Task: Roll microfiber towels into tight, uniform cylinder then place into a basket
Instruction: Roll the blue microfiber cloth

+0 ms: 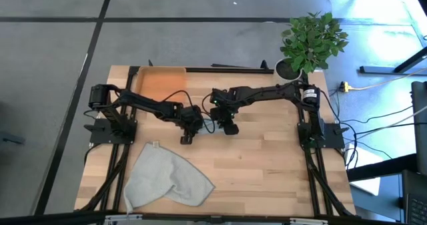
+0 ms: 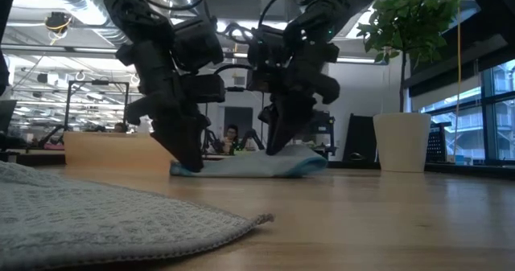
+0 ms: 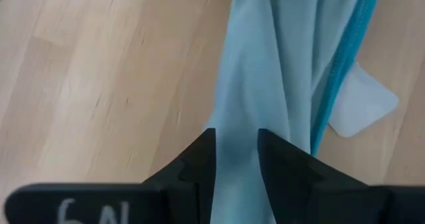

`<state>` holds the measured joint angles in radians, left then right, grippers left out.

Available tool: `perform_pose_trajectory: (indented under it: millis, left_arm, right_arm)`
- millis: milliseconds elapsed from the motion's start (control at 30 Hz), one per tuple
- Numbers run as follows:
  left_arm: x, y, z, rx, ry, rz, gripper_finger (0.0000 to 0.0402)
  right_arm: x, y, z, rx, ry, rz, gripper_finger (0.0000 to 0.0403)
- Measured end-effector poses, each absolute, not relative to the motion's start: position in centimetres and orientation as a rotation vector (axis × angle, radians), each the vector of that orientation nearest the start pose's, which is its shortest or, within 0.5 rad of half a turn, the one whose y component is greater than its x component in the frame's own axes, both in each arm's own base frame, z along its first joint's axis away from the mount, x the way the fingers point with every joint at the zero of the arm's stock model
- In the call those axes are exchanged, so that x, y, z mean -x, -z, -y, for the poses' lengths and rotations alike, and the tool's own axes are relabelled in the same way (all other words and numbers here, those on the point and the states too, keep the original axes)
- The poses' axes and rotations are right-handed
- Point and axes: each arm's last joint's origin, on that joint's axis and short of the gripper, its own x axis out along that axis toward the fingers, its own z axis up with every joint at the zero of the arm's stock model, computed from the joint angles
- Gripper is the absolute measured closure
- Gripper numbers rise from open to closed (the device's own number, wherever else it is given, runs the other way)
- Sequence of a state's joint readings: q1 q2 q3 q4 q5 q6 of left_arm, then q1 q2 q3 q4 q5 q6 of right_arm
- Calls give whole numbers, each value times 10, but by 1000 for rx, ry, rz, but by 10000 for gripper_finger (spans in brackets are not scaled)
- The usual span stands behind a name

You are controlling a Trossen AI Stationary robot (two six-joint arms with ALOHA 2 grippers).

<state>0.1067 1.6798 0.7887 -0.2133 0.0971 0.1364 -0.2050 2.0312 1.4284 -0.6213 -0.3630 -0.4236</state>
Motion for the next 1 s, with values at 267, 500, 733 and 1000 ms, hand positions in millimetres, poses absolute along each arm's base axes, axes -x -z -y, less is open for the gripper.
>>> perform_pose_trajectory:
  millis: [267, 500, 733, 1000]
  left_arm:
    - [-289, -126, -25, -2, 83, -1128, 333]
    - [-289, -126, -24, 23, 121, -1127, 333]
    - [-288, -128, -24, 17, 114, -1120, 333]
    - [-278, -157, -24, -6, 76, -1060, 333]
  right_arm:
    - [-398, -145, 72, 3, -340, -1075, 290]
    - [-391, -131, 71, -20, -332, -1078, 290]
    - [-387, -127, 70, -23, -329, -1069, 290]
    - [-388, -126, 70, -19, -326, -1063, 290]
